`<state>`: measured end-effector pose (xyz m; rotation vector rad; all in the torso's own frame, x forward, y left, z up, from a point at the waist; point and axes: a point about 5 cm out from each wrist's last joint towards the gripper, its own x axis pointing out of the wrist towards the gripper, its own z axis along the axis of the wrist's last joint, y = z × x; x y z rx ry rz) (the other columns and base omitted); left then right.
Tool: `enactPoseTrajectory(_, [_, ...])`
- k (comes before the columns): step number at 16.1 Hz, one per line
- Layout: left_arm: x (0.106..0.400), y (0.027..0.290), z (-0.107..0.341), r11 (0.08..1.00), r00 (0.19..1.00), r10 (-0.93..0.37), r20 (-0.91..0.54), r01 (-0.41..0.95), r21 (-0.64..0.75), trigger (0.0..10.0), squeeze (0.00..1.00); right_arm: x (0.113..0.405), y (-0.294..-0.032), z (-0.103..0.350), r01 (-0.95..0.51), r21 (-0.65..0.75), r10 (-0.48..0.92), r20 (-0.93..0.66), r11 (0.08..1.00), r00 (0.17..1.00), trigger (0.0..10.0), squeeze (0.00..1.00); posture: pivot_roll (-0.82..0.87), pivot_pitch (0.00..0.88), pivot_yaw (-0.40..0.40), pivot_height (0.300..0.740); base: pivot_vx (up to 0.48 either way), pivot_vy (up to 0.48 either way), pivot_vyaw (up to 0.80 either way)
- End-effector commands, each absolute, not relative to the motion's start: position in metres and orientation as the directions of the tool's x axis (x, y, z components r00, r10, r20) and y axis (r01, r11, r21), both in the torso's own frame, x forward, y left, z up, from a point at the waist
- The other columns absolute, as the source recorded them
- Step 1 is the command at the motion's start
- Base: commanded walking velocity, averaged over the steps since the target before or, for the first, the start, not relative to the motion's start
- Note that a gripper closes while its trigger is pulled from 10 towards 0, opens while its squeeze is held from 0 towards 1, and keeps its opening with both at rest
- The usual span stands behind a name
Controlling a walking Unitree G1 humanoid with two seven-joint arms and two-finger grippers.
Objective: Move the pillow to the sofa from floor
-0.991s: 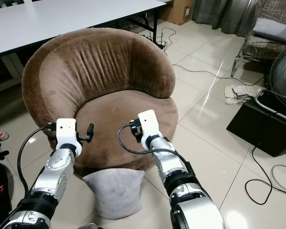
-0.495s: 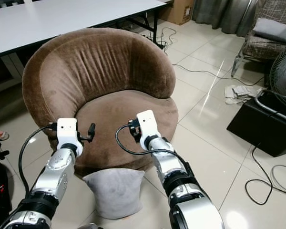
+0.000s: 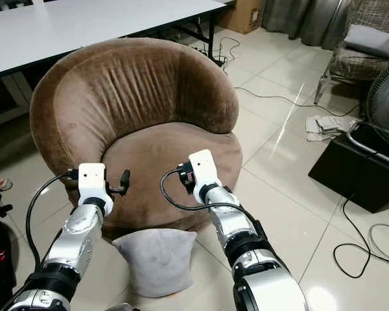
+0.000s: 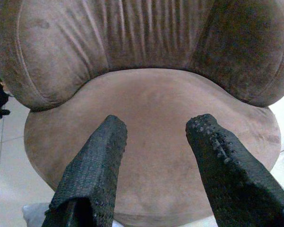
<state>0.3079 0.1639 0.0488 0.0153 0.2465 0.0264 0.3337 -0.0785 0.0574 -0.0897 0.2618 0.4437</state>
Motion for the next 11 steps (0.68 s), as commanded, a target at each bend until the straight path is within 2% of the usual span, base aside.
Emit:
enactPoseTrajectory(1, [0.3077,0.1623,0.0525,1.000,0.976,0.015,-0.215,-0.012,0.017,10.0,0.00,0.3304,-0.0802,0.0528,-0.439,-0.027,0.414,-0.285,0.898,0.864,10.0,0.00,-0.06,0.000,0.005,0.740,0.000,0.000,0.00])
enactPoseTrajectory(7, [0.3066,0.1594,0.0505,1.000,0.975,-0.002,-0.221,0.006,0.020,10.0,0.00,0.3285,-0.0815,0.0503,-0.444,-0.032,0.416,-0.294,0.896,0.861,10.0,0.00,-0.07,0.000,0.012,0.740,0.000,0.000,0.00])
enactPoseTrajectory(11, [0.3073,0.1603,0.0513,1.000,0.977,-0.002,-0.215,0.004,0.013,10.0,0.00,0.3279,-0.0826,0.0493,-0.443,-0.033,0.414,-0.298,0.896,0.860,10.0,0.00,-0.07,0.000,0.016,0.740,-0.432,0.000,0.00])
